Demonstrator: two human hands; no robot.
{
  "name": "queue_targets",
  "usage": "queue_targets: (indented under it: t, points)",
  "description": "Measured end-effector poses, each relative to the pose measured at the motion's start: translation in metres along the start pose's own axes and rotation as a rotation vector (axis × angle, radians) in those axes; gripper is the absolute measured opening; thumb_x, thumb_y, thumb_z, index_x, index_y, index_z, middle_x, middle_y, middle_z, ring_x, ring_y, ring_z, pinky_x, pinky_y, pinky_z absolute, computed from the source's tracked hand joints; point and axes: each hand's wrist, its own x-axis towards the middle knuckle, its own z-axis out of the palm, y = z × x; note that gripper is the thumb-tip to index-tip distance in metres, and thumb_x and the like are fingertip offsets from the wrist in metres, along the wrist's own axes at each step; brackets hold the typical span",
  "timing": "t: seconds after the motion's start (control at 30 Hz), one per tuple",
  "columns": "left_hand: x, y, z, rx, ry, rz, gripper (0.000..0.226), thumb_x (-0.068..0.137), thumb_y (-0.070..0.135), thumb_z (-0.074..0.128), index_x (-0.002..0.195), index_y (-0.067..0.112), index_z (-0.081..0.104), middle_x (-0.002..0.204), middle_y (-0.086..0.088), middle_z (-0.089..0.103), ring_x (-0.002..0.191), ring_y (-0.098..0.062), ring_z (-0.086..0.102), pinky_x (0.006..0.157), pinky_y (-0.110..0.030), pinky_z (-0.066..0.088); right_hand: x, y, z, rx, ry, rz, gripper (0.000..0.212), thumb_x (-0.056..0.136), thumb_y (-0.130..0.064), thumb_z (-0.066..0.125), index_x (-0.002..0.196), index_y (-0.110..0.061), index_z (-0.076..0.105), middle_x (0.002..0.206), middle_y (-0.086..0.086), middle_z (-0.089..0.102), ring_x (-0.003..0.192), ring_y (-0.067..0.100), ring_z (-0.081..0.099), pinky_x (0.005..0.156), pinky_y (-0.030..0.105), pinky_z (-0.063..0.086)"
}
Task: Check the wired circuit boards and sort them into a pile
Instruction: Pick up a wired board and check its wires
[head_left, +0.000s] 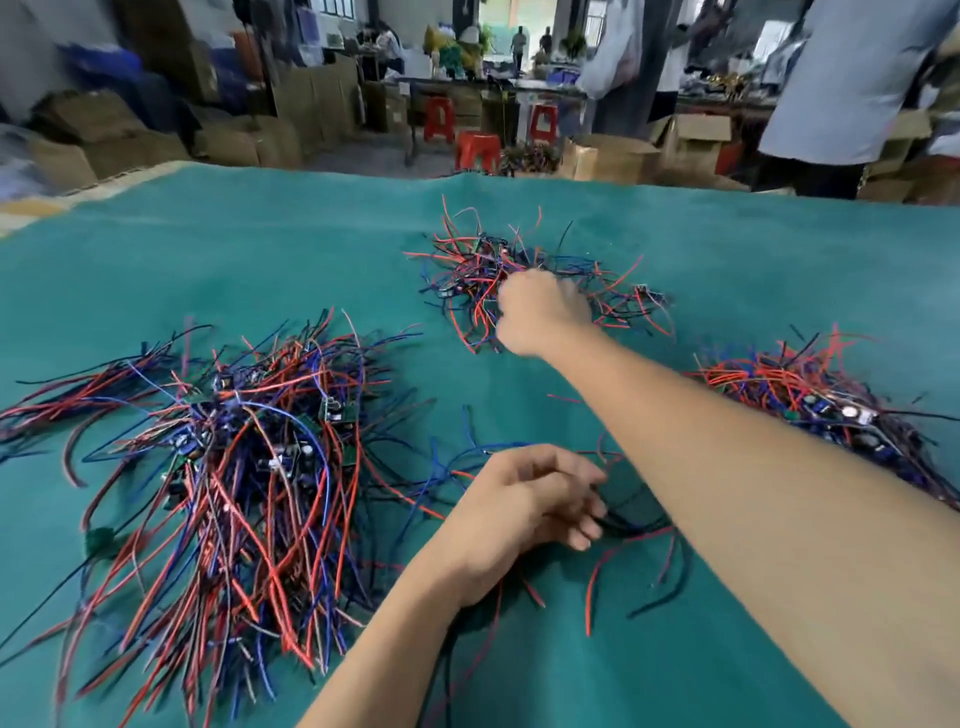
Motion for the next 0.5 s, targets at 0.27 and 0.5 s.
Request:
queue_targets:
  t: [0.27,0.5]
  points:
    - [0.001,0.001,0.001,-0.031,0.009,-0.015,0.019,0.094,-0.008,0.049,0.1,-0.002,0.065,0.082,-0.018,0.064,0.061,-0.018,0.061,0.058,-0.023,0.052,0.002,0.061,0.027,0.123,0.09,-0.033,0.044,0.084,0.0,0.063,0.121,-0.021,0.072,0.119,0.015,0.068,0.109,0.038,0.063,0.091,0.039,0.052]
    - [0.0,0.002,-0.001,-0.053,0.018,-0.03,0.019,0.093,-0.009,0.05,0.104,-0.004,0.065,0.086,-0.021,0.064,0.065,-0.02,0.062,0.06,-0.024,0.052,0.01,0.052,0.032,0.366,-0.057,0.066,0.035,0.086,-0.007,0.057,0.108,-0.024,0.078,0.118,0.013,0.072,0.119,0.035,0.056,0.1,0.036,0.05]
